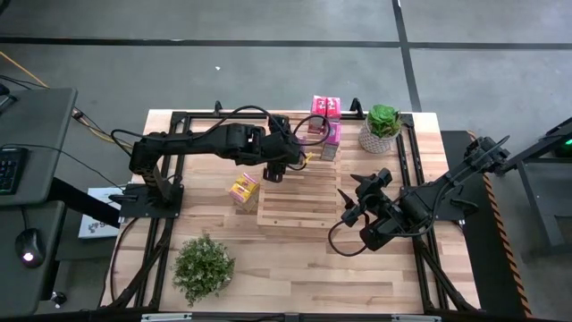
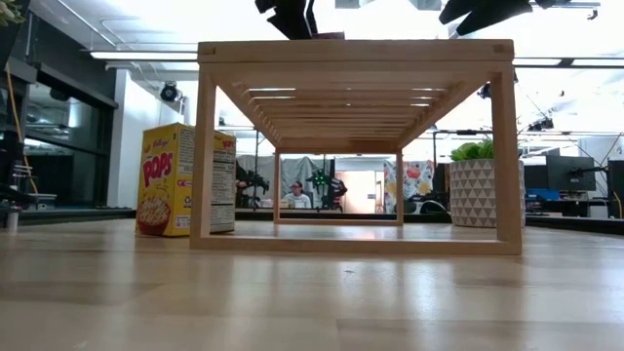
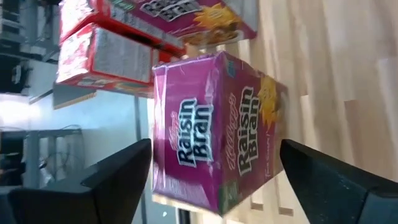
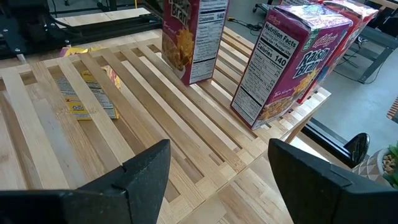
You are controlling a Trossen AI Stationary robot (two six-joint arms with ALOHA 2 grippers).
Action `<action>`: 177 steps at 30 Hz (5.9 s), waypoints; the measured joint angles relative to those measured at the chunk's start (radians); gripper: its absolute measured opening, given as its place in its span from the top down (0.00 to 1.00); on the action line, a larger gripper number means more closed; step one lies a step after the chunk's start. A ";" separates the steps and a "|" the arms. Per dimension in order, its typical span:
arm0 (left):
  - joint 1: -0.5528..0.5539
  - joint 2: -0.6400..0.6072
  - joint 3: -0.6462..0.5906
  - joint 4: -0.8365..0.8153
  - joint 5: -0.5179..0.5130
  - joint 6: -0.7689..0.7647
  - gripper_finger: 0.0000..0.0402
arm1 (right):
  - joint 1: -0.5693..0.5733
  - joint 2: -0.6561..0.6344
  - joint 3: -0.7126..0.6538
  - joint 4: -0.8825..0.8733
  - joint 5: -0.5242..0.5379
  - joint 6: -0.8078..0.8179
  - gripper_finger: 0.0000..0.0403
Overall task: Stack cereal on shelf
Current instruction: Put the purple cereal box on the shelf aligned with the other purple cereal box
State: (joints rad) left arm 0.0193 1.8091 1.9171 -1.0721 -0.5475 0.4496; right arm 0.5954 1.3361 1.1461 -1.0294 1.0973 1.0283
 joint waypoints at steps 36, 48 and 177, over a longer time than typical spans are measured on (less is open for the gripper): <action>-0.103 -0.134 -0.007 -0.149 -0.078 -0.360 0.01 | 0.000 0.032 0.000 0.009 -0.009 -0.013 0.34; 0.044 -0.445 -0.494 0.323 0.189 -0.330 0.01 | 0.000 0.039 0.000 0.007 -0.013 -0.016 0.34; -0.067 -0.036 -0.572 1.171 -0.436 -0.403 0.66 | 0.000 0.038 0.000 0.025 0.017 -0.053 0.34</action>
State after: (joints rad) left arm -0.0477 1.7735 1.3448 0.0989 -0.9834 0.0471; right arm 0.5953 1.3739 1.1461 -1.0042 1.1145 0.9748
